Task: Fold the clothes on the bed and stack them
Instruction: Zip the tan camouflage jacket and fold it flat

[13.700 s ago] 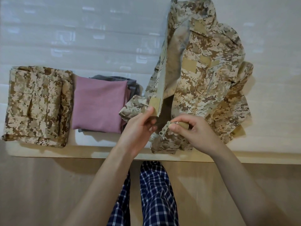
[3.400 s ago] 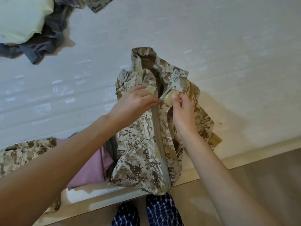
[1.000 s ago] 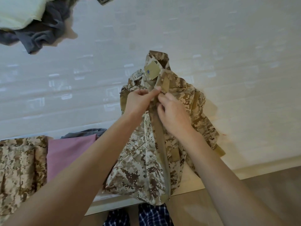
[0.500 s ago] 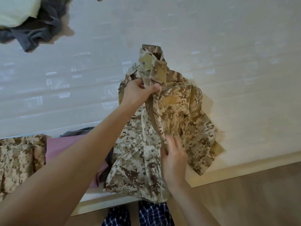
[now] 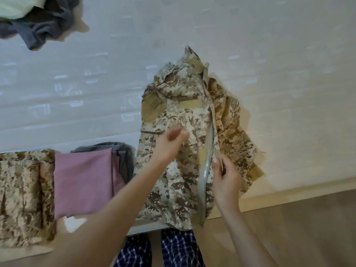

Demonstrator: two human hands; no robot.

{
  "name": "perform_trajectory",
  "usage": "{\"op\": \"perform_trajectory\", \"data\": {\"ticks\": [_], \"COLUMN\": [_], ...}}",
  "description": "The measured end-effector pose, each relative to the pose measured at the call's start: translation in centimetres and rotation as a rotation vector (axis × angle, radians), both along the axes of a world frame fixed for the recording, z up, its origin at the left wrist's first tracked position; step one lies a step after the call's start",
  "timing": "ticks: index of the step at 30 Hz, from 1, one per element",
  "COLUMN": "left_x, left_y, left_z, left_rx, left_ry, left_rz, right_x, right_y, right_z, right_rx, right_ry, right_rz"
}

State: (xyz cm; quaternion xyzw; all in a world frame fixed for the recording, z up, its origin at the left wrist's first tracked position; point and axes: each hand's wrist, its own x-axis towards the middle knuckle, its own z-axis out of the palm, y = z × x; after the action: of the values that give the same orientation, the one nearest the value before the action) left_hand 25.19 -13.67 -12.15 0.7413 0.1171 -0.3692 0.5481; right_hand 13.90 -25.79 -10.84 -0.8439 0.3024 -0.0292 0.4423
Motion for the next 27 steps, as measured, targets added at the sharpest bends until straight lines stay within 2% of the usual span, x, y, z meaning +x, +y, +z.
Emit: {"op": "perform_trajectory", "data": {"ticks": [5,10,12,14,17,19,21,24,27], "left_x": [-6.9,-7.2,-6.8,-6.6,-6.9,-7.3,-7.8,-7.9,-7.6], "left_y": [-1.2,-1.6,-1.0,-0.6,-1.0,-1.4,-1.5,-0.8,-0.2], "left_z": [-1.6,-1.5,-1.3,-1.0,-0.2,0.6,1.2,1.5,1.7], "left_rx": [-0.086,-0.173,-0.179,-0.140,0.058,0.160,0.178,0.138,0.104], "left_ry": [0.146,0.211,0.174,0.084,-0.127,-0.291,-0.387,-0.349,-0.239], "left_rz": [0.046,0.233,0.261,0.275,0.274,0.240,0.191,0.188,0.238], "right_x": [0.1,0.4,0.7,0.8,1.1,1.5,1.8,1.9,1.7], "right_y": [-0.1,0.0,0.0,0.3,1.6,2.7,3.4,3.6,3.1], "right_z": [-0.1,-0.1,0.3,0.6,1.4,2.0,2.4,2.4,2.3], "right_rx": [0.120,0.256,0.263,0.156,-0.099,-0.174,-0.189,-0.154,-0.069], "right_ry": [0.075,0.169,0.159,0.133,0.080,0.041,0.025,0.066,0.084], "right_rz": [-0.005,-0.003,0.028,0.070,0.051,0.036,0.061,0.136,0.105]}}
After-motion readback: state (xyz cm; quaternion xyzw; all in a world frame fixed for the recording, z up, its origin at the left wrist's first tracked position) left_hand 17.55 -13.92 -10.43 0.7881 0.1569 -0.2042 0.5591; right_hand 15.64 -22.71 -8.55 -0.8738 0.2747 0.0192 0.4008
